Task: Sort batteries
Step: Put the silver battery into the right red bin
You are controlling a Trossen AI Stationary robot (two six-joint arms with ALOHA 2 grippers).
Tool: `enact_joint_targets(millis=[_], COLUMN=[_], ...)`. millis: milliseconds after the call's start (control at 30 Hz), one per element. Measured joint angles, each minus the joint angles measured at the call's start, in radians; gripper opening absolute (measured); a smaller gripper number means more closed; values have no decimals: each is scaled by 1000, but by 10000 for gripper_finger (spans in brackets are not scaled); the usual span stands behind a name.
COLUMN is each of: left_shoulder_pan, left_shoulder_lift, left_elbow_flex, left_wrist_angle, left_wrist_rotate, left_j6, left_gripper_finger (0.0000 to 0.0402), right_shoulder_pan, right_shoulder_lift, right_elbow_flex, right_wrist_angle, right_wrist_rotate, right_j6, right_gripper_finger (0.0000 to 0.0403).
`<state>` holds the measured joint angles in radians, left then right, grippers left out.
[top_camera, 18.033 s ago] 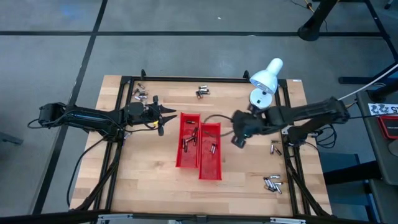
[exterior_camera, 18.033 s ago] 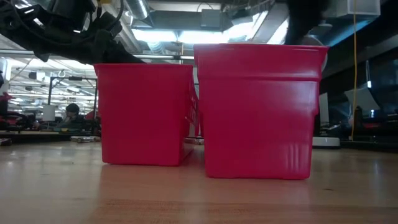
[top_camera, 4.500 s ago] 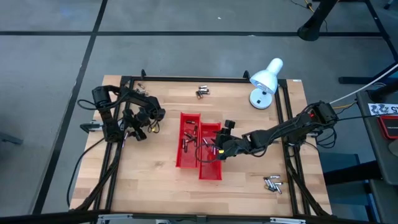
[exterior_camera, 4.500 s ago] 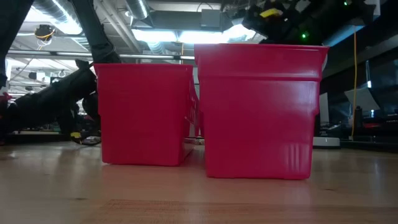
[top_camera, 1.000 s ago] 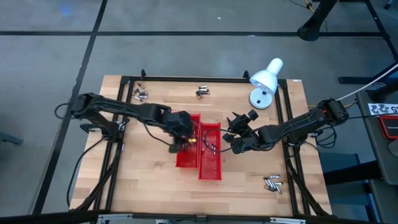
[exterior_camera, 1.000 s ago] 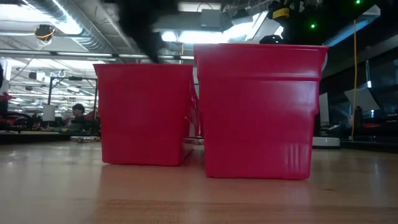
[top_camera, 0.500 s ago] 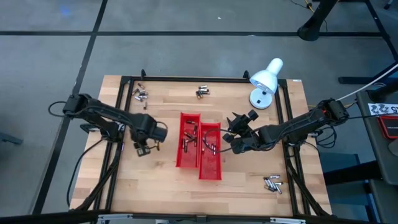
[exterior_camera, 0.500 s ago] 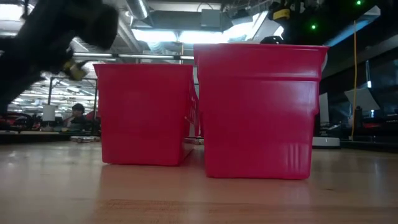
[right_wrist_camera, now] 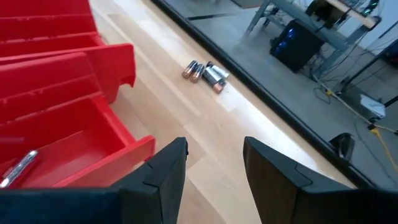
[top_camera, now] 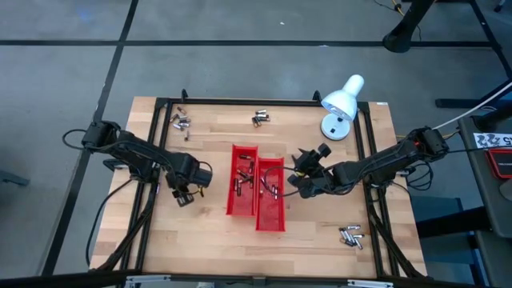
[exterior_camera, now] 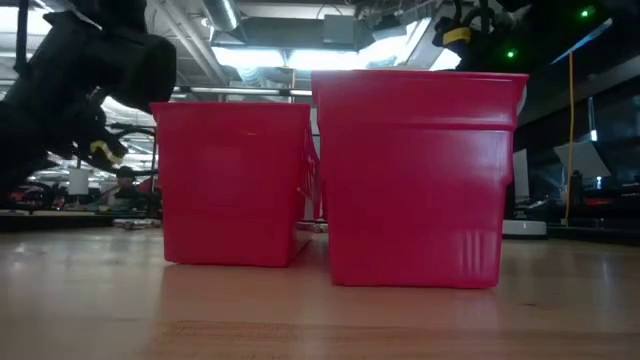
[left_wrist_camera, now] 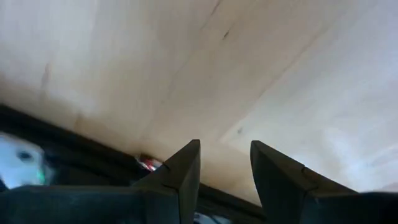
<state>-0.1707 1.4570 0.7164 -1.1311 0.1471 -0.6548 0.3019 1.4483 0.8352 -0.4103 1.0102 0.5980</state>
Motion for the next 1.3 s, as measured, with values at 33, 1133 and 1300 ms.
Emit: enact_joint_targets(millis=[33,1133,1300], left_shoulder_pan=[0,-18,-22], left_shoulder_lift=[0,369,402], left_elbow_flex=[-2,-87,-94], left_wrist_angle=[10,-41,-31], left_wrist_rotate=[-4,28,29], left_j6=[48,330,356], left_gripper_finger=[131,240,241], right_shoulder_pan=[0,64,64], right_shoulder_lift=[0,10,10], right_elbow_flex=[0,0,0], right_wrist_angle=[0,68,68], right_wrist_rotate=[-8,-16,-16], right_j6=[0,-56,-57], right_gripper_finger=[163,163,163])
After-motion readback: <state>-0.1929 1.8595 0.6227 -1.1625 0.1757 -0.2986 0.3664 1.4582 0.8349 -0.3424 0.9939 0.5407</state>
